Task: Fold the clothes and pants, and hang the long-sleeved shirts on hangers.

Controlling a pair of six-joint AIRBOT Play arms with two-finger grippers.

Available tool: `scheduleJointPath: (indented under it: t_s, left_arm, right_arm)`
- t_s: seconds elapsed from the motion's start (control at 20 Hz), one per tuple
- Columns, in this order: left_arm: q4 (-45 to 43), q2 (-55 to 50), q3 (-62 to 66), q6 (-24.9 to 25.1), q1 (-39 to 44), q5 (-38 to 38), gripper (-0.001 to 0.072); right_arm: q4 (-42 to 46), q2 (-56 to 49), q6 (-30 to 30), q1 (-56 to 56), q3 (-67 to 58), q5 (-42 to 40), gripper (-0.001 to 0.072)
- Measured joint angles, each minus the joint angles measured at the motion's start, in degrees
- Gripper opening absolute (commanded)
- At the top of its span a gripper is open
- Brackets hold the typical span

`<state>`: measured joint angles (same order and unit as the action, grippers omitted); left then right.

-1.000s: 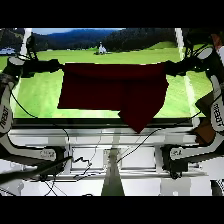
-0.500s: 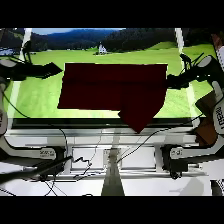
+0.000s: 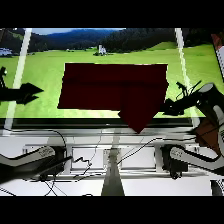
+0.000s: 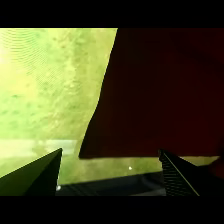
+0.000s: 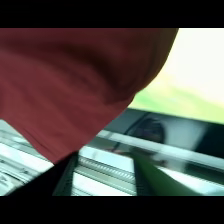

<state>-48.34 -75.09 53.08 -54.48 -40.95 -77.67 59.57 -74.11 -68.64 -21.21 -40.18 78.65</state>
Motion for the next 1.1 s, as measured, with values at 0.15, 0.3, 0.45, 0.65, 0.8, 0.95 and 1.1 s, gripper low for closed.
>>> scheduleJointPath:
  t_s: [0.15,0.3,0.45,0.65,0.8,0.95,1.1]
  left_arm:
    - [0.33,4.26,-7.96,1.42,-1.22,3.74,0.0693]
    - [0.37,6.10,-12.61,1.99,0.07,6.08,0.0693]
    - [0.39,6.54,-14.56,2.23,3.48,7.21,0.0693]
    - [0.42,5.42,-15.41,2.40,8.92,9.33,0.0693]
    - [0.55,3.78,-15.61,2.34,11.17,13.03,0.0692]
    - [0.63,1.53,-15.69,2.19,12.11,14.95,0.0693]
    - [1.73,-0.96,-15.63,2.21,12.46,15.39,0.0667]
  right_arm:
    - [-6.25,1.49,2.99,-0.13,7.76,-4.83,0.0429]
    - [-11.74,2.03,6.60,-0.20,11.67,-9.31,0.0258]
    - [-15.15,2.25,10.43,-0.20,13.20,-12.41,0.0039]
    - [-17.05,2.34,13.62,-0.20,13.88,-13.97,0.0013]
    - [-17.49,2.34,14.60,-0.20,14.01,-13.86,0.0014]
    - [-17.70,2.36,15.06,-0.20,14.08,-13.66,0.0014]
    - [-17.79,2.36,15.19,-0.20,14.08,-13.40,0.0014]
